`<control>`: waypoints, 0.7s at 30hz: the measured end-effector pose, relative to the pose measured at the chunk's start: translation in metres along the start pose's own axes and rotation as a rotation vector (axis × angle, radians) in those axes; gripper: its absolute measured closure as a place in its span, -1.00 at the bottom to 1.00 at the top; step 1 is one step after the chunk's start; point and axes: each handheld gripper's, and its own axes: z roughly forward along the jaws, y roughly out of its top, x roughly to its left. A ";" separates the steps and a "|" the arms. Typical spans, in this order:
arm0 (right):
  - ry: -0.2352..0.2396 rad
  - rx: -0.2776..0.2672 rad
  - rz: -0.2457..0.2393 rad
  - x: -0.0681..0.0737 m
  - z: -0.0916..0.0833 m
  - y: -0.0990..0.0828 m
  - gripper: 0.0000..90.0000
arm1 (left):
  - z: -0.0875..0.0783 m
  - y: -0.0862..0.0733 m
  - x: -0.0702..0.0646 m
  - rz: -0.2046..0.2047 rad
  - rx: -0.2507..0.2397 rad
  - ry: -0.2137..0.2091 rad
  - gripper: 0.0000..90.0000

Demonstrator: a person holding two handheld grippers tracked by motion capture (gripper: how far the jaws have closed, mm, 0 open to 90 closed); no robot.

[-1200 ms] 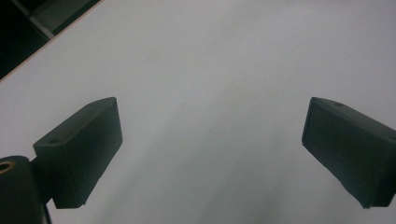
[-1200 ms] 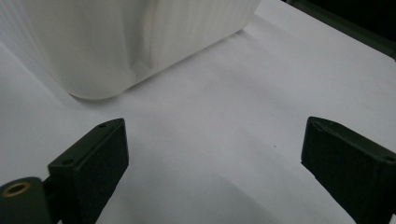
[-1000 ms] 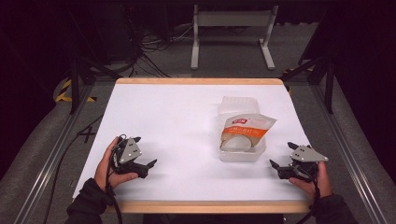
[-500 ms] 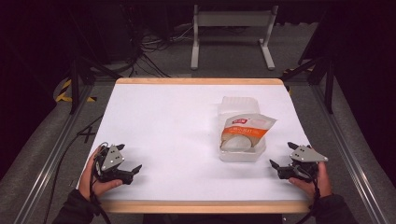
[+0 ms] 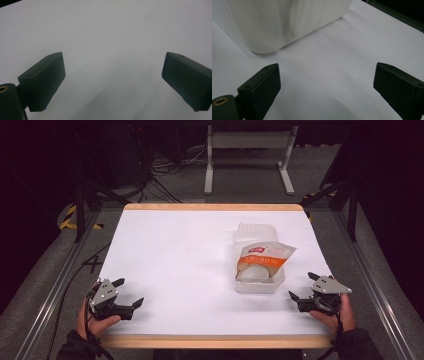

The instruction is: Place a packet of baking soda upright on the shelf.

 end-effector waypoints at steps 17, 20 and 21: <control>0.005 0.001 0.000 0.000 0.000 0.000 -0.83 | -0.005 -0.008 0.010 -0.114 -0.049 0.012 -0.88; 0.003 0.004 0.000 0.000 0.001 0.000 -0.83 | -0.005 -0.007 0.010 -0.114 -0.044 0.009 -0.89; 0.001 0.006 -0.002 0.001 0.001 0.000 -0.83 | -0.005 -0.007 0.010 -0.114 -0.042 0.012 -0.89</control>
